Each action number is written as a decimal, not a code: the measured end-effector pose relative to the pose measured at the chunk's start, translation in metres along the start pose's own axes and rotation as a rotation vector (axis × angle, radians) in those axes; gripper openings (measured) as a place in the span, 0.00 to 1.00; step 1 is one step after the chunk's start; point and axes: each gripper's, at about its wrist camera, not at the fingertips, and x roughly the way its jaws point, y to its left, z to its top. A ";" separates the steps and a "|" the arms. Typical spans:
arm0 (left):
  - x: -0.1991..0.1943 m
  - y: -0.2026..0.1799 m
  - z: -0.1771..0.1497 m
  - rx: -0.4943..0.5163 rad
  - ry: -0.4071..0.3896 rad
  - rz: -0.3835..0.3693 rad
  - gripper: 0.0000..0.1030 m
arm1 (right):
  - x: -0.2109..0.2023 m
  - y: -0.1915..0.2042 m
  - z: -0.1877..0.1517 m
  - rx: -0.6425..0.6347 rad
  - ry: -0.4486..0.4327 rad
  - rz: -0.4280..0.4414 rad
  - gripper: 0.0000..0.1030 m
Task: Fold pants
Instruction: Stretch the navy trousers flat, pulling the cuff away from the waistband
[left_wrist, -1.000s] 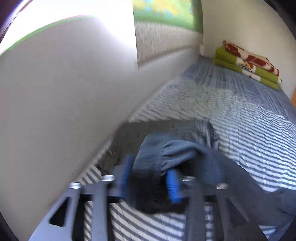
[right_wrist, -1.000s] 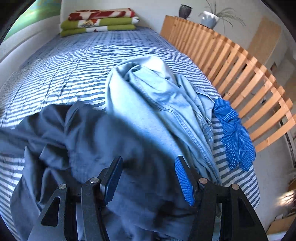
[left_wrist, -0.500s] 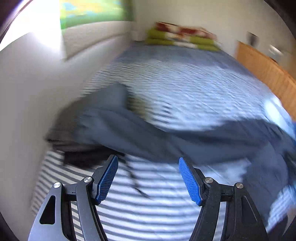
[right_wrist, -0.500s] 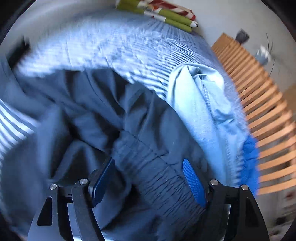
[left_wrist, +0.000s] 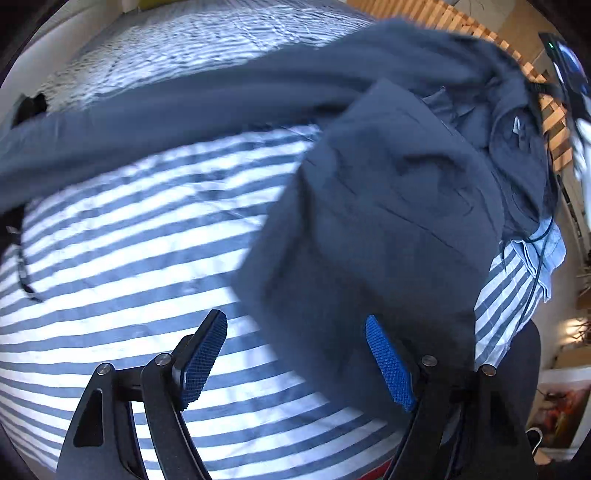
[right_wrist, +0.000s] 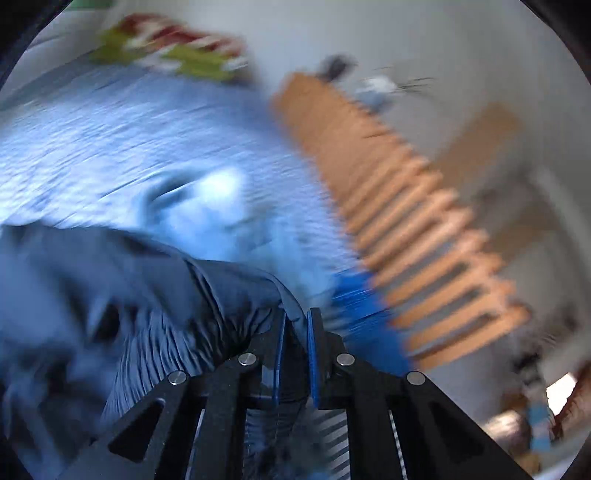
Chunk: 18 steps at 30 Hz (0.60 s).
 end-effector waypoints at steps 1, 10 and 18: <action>0.004 -0.007 0.001 0.006 -0.003 0.004 0.74 | 0.008 -0.004 0.005 0.019 0.007 -0.051 0.13; -0.038 0.003 0.001 -0.023 -0.106 0.041 0.02 | -0.007 -0.054 -0.019 0.154 0.071 0.253 0.47; -0.155 0.114 -0.010 -0.221 -0.296 0.184 0.02 | -0.080 -0.017 -0.077 -0.059 0.052 0.517 0.55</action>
